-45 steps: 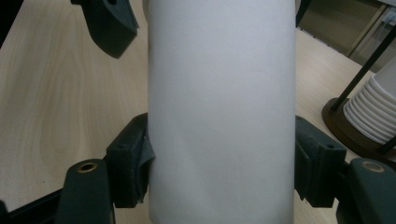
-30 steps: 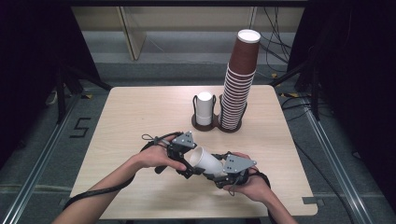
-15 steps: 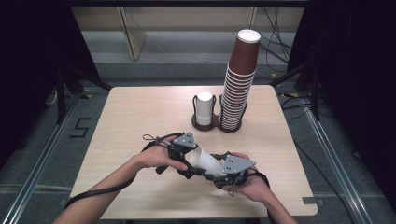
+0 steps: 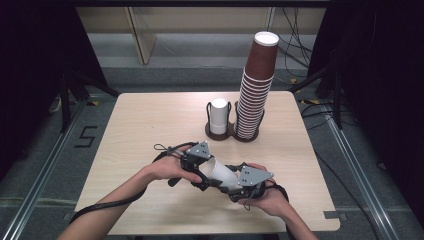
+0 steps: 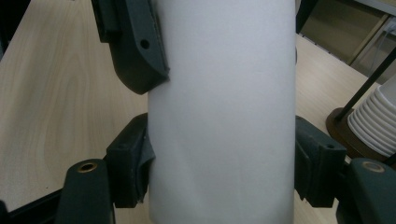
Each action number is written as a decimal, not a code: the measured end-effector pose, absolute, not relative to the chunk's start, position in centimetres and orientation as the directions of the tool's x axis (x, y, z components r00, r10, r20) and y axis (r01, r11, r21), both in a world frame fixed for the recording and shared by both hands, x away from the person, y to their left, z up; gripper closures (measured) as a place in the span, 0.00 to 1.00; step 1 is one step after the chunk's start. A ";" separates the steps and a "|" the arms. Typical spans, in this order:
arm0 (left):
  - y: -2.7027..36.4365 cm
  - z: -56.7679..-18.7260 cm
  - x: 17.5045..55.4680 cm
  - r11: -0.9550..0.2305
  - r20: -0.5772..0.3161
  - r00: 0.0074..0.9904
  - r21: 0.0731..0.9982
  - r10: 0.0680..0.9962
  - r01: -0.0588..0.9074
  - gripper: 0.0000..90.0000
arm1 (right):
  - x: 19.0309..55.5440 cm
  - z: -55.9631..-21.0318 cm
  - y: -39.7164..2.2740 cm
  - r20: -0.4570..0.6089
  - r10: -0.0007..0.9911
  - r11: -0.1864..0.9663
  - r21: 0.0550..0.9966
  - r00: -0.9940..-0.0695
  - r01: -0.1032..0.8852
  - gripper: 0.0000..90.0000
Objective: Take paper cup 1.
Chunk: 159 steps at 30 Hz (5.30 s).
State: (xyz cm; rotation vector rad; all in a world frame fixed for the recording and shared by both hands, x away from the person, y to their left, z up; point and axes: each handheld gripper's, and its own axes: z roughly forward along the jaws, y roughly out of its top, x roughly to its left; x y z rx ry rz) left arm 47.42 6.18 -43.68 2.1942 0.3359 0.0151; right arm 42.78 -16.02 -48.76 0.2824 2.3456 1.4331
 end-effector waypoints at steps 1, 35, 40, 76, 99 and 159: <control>6.2 -43.7 47.4 -0.569 -0.107 0.963 0.789 0.246 0.233 0.10 | 43.0 -48.7 -16.0 -0.244 0.348 0.465 0.883 -0.905 -0.060 0.36; 6.3 -42.6 46.6 -0.576 -0.002 0.985 0.811 0.173 0.103 0.25 | 42.8 -49.1 -15.8 -0.223 0.359 0.481 0.876 -0.907 -0.025 0.36; 6.2 -42.5 46.4 -0.591 0.012 0.986 0.802 0.166 0.090 0.25 | 42.9 -49.1 -15.8 -0.231 0.354 0.487 0.873 -0.906 -0.032 0.35; 5.8 -39.7 45.9 -0.894 0.213 0.977 0.436 -0.011 -0.105 0.24 | 42.9 -49.2 -15.4 -0.145 0.339 0.489 0.871 -0.929 0.043 0.18; 5.0 -39.0 45.6 -0.898 0.194 0.977 0.409 -0.089 -0.163 0.24 | 43.5 -49.5 -13.2 -0.096 0.263 0.432 0.901 -0.960 0.028 0.24; 13.8 -44.8 43.3 -0.515 0.085 0.904 0.842 0.419 0.160 0.05 | 43.0 -49.3 -20.2 -0.093 0.477 0.373 0.922 -0.874 0.106 0.36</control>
